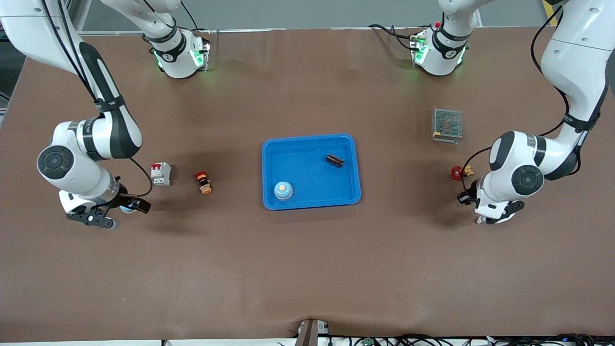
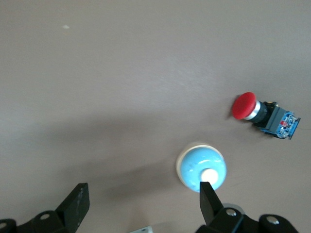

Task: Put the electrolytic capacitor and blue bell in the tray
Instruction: 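Grasp the second capacitor with the left gripper while the right grasps the bell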

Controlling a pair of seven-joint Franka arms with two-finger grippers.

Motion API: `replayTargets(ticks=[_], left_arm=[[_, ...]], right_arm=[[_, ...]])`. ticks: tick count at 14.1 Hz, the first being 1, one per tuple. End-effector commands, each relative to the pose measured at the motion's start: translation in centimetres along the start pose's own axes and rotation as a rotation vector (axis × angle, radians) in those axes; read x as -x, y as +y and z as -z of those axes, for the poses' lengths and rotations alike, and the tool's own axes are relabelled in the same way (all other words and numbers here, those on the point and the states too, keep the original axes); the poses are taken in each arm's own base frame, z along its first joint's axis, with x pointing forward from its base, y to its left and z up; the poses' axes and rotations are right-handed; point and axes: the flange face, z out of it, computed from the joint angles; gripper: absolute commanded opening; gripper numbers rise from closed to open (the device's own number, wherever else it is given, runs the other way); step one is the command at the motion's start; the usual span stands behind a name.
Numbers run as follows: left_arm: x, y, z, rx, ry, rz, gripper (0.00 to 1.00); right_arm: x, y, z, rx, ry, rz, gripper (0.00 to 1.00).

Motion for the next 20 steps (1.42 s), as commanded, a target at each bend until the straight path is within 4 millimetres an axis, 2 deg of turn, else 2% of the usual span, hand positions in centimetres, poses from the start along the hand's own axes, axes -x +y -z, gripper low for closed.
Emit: replayTargets(ticks=[1, 3, 6, 9, 13, 18, 20], left_arm=[[0.1, -0.4, 0.7, -0.001, 0.022, 0.003, 0.0], [0.1, -0.1, 1.2, 0.005, 0.024, 0.033, 0.0], [0.6, 0.9, 1.6, 0.009, 0.027, 0.096, 0.0], [1.4, 2.9, 2.7, 0.03, 0.035, 0.152, 0.0], [3.0, 6.5, 4.1, 0.046, 0.05, 0.197, 0.0], [5.1, 10.3, 5.5, 0.071, -0.002, 0.274, 0.0], [6.5, 12.5, 6.4, 0.086, -0.025, 0.316, 0.0]], right_arm=[[1.2, 2.5, -0.3, -0.019, 0.014, 0.031, 1.0], [1.1, 4.7, -1.1, -0.024, 0.028, 0.049, 1.0], [1.8, 6.1, -2.8, -0.034, 0.042, 0.055, 1.0], [2.4, 6.2, -4.5, -0.048, 0.057, 0.052, 1.0], [2.8, 6.1, -7.1, -0.067, 0.069, 0.048, 1.0], [2.8, 6.5, -8.5, -0.075, 0.076, 0.051, 1.0], [2.7, 7.5, -9.1, -0.077, 0.083, 0.056, 1.0]])
